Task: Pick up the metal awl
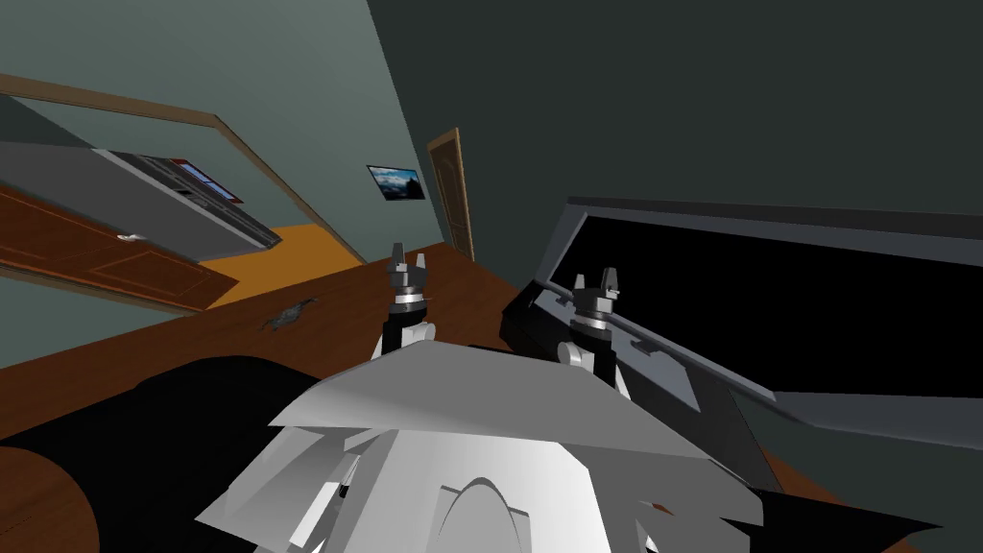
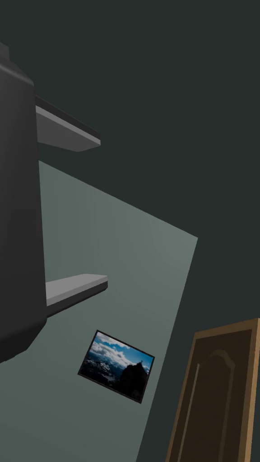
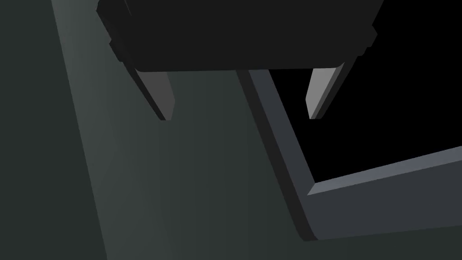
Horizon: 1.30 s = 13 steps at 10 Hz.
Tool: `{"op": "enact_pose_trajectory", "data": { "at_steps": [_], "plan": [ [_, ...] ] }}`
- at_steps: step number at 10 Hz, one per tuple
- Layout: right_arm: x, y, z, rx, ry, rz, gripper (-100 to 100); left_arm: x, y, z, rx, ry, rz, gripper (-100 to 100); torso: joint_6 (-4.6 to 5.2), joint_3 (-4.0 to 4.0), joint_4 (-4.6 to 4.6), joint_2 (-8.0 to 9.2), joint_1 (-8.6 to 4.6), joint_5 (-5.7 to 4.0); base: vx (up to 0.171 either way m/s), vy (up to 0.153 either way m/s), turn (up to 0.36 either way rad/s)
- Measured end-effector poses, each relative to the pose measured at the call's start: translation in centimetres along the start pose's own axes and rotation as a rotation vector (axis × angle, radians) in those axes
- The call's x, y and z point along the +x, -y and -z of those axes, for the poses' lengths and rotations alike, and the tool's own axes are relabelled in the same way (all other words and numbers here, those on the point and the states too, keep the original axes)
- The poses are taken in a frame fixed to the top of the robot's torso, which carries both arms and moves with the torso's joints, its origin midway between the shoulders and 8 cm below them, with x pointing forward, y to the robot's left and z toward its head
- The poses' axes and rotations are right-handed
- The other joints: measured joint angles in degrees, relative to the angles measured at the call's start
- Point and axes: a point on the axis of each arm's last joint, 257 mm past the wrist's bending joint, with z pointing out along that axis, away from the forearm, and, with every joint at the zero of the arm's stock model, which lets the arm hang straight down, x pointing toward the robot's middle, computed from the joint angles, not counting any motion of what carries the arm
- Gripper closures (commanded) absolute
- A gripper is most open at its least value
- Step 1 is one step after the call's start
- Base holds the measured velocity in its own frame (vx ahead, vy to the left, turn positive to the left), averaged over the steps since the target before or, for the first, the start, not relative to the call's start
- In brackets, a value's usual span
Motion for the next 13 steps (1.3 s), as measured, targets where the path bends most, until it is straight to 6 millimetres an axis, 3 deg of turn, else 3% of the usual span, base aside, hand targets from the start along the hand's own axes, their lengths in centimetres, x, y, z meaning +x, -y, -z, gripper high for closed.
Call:
{"op": "enact_pose_trajectory", "data": {
  "at_steps": [6, 13],
  "plan": [
    [-5.9, 10.6, 3.5, 0.261, 0.130, -0.188, -100, 0.0, 0.0, 0.0, 0.000, 0.000, 0.000, 0, 0.01, 0.00, 0.00, 0.00, -0.06, -0.01, 0.005, -0.003, 0.247],
    [-11.4, 18.2, 8.6, 0.445, 0.304, -0.370, -100, 0.0, 0.0, 0.0, 0.000, 0.000, 0.000, 0, 0.01, 0.02, 0.01, 0.03, -0.08, -0.01, -0.004, -0.015, 0.225]
  ]
}}
